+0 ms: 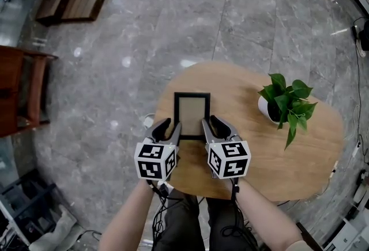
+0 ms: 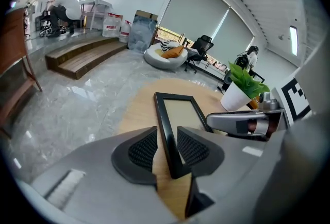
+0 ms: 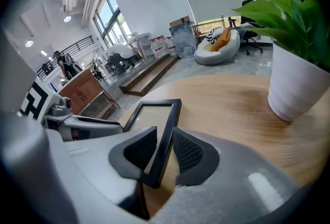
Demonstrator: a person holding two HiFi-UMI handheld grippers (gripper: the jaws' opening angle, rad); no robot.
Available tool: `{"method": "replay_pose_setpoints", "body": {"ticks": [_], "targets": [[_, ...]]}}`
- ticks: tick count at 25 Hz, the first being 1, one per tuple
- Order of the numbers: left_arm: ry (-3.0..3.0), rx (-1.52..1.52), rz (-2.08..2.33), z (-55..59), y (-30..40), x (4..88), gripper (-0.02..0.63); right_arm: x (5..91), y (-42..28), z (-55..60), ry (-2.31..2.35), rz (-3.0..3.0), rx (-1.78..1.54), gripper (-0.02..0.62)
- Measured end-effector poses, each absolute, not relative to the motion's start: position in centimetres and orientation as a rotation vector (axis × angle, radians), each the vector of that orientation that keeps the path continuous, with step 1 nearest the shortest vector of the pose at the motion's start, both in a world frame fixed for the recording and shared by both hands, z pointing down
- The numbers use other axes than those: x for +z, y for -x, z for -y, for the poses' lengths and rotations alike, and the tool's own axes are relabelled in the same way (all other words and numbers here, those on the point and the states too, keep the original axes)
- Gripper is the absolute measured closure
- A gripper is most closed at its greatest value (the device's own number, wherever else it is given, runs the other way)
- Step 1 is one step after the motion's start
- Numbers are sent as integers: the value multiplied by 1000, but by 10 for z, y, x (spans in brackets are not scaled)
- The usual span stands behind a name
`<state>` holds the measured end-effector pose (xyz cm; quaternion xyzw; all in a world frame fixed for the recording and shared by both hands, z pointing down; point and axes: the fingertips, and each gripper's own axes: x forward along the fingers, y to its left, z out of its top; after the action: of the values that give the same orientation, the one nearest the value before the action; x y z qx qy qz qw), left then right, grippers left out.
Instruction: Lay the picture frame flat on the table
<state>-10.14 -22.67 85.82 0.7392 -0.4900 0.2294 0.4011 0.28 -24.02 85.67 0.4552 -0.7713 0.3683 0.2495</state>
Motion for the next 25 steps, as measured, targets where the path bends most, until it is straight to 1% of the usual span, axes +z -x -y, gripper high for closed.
{"method": "replay_pose_setpoints", "body": {"ticks": [3,6,12,21,25], "targets": [[-1882,574,1276,230,107,839,492,840,-5,241,-1225,2113,964,495],[-1915,571,1289,234,107,812,497,811,-6,246,-1215,2144,904,519],[-1998,539,1326,246,108,733,516,731,-7,260,-1228,2216,793,537],[-2179,450,1460,265,110,583,569,575,-4,270,-1296,2372,613,551],[-2269,412,1539,264,113,510,578,496,-2,268,-1350,2454,518,577]]}}
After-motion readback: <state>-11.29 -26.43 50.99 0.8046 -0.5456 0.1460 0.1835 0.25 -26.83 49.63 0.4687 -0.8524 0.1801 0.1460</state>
